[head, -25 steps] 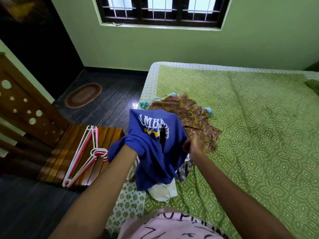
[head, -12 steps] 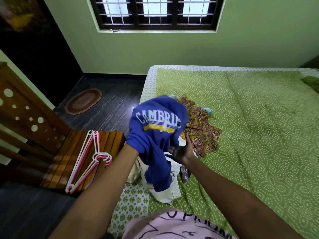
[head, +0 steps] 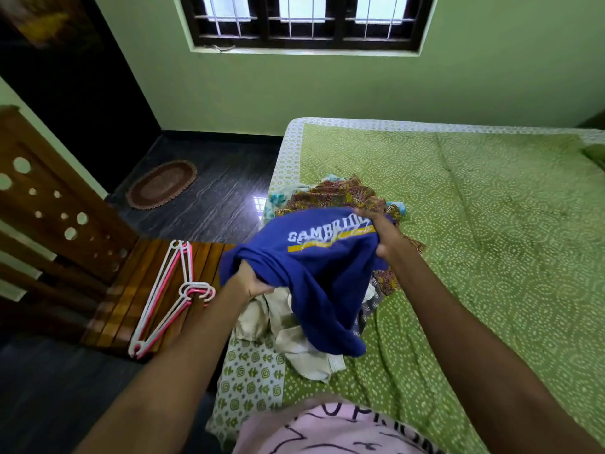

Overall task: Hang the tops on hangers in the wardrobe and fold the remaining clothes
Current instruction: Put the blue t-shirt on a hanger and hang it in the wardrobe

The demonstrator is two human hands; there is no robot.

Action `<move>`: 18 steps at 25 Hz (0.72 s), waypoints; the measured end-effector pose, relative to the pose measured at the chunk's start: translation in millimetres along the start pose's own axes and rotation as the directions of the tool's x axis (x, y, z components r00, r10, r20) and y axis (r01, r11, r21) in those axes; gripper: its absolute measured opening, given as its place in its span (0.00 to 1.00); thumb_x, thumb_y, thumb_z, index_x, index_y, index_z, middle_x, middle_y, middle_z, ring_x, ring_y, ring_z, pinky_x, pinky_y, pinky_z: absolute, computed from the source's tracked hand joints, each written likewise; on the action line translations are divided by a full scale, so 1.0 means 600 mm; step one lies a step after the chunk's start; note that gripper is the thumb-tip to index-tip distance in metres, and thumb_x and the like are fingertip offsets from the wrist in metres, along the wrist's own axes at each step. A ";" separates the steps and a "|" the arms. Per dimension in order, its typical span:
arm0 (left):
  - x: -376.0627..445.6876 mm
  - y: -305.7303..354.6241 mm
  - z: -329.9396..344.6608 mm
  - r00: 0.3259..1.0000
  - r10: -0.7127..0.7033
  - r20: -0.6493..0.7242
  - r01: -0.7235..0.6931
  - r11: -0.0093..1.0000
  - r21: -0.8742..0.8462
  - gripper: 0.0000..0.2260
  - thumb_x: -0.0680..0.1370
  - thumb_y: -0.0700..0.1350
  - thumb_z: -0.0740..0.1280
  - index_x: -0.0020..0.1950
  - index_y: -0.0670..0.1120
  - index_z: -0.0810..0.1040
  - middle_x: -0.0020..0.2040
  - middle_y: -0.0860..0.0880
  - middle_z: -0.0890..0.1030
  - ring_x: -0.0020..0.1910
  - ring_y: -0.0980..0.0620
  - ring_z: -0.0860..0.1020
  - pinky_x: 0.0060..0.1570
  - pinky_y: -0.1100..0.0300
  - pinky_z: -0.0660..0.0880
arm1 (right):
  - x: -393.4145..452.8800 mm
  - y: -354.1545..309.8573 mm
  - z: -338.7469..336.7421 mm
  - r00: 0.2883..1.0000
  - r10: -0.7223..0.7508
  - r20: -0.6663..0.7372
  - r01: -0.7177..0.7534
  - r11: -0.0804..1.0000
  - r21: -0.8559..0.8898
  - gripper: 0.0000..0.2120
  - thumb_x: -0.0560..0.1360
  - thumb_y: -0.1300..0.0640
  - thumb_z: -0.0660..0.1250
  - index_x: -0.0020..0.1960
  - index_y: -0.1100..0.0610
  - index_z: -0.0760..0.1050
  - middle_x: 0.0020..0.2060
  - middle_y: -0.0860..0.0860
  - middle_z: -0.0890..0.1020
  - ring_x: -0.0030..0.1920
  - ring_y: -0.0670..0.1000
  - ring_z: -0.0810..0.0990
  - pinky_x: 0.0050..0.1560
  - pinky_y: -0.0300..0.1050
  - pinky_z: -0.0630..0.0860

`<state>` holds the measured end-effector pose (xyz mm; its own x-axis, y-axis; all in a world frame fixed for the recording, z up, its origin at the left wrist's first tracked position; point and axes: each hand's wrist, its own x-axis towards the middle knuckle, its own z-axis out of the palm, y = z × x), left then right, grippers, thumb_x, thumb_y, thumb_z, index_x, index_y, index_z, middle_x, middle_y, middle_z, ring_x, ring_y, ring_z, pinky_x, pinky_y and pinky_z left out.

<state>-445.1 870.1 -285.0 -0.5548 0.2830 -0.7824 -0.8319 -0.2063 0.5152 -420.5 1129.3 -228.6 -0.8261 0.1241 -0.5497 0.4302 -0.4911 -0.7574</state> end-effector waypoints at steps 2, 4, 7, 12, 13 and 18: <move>-0.011 -0.036 0.020 0.963 0.095 0.250 0.019 0.907 -0.420 0.14 0.71 0.50 0.68 0.50 0.41 0.81 0.52 0.41 0.82 0.52 0.45 0.81 0.45 0.50 0.78 | -0.002 0.019 -0.006 0.996 0.082 -0.048 -0.085 0.994 -0.064 0.07 0.76 0.56 0.65 0.43 0.60 0.77 0.34 0.55 0.84 0.33 0.54 0.83 0.39 0.45 0.80; 0.011 -0.039 0.010 0.966 0.211 0.151 -0.100 0.840 -0.533 0.20 0.75 0.60 0.59 0.57 0.47 0.76 0.56 0.45 0.79 0.57 0.48 0.77 0.52 0.55 0.75 | -0.004 0.037 -0.018 0.997 0.078 -0.015 -0.078 0.997 -0.003 0.08 0.74 0.56 0.66 0.47 0.61 0.78 0.39 0.57 0.85 0.37 0.55 0.83 0.44 0.48 0.81; 0.005 -0.007 0.020 0.886 0.408 0.220 -0.278 0.848 -0.452 0.31 0.68 0.58 0.71 0.66 0.43 0.73 0.66 0.42 0.74 0.65 0.43 0.72 0.66 0.46 0.68 | -0.021 0.022 -0.027 0.993 -0.075 0.091 0.056 0.979 0.196 0.14 0.64 0.56 0.71 0.48 0.60 0.81 0.41 0.56 0.85 0.41 0.54 0.84 0.45 0.48 0.81; -0.008 -0.002 0.005 0.867 0.382 0.321 -0.194 0.851 -0.488 0.35 0.53 0.58 0.81 0.55 0.43 0.82 0.60 0.39 0.78 0.54 0.38 0.80 0.48 0.41 0.78 | -0.009 0.000 -0.033 0.993 -0.112 0.036 0.106 0.984 0.145 0.14 0.58 0.60 0.74 0.44 0.57 0.79 0.37 0.53 0.84 0.36 0.52 0.82 0.38 0.43 0.80; -0.016 -0.002 0.013 0.861 0.359 0.360 -0.185 0.881 -0.437 0.36 0.49 0.58 0.82 0.52 0.41 0.83 0.57 0.39 0.80 0.51 0.40 0.81 0.45 0.45 0.79 | 0.000 0.008 -0.033 0.998 -0.066 -0.001 0.066 0.997 0.046 0.19 0.58 0.64 0.75 0.47 0.57 0.75 0.39 0.54 0.82 0.37 0.53 0.81 0.38 0.44 0.79; -0.044 0.011 0.065 0.904 0.233 0.359 -0.242 0.970 -0.023 0.12 0.57 0.41 0.79 0.37 0.41 0.84 0.38 0.42 0.83 0.36 0.50 0.83 0.35 0.62 0.79 | 0.018 0.033 -0.045 0.950 -0.288 -0.117 0.047 0.505 -0.862 0.34 0.67 0.70 0.70 0.69 0.60 0.59 0.54 0.60 0.75 0.59 0.60 0.74 0.54 0.52 0.73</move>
<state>-436.6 898.0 -246.9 -0.7011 0.5440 -0.4611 -0.6726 -0.2896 0.6810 -411.1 1144.0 -258.8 -0.8664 0.3608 -0.3452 0.4922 0.5007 -0.7120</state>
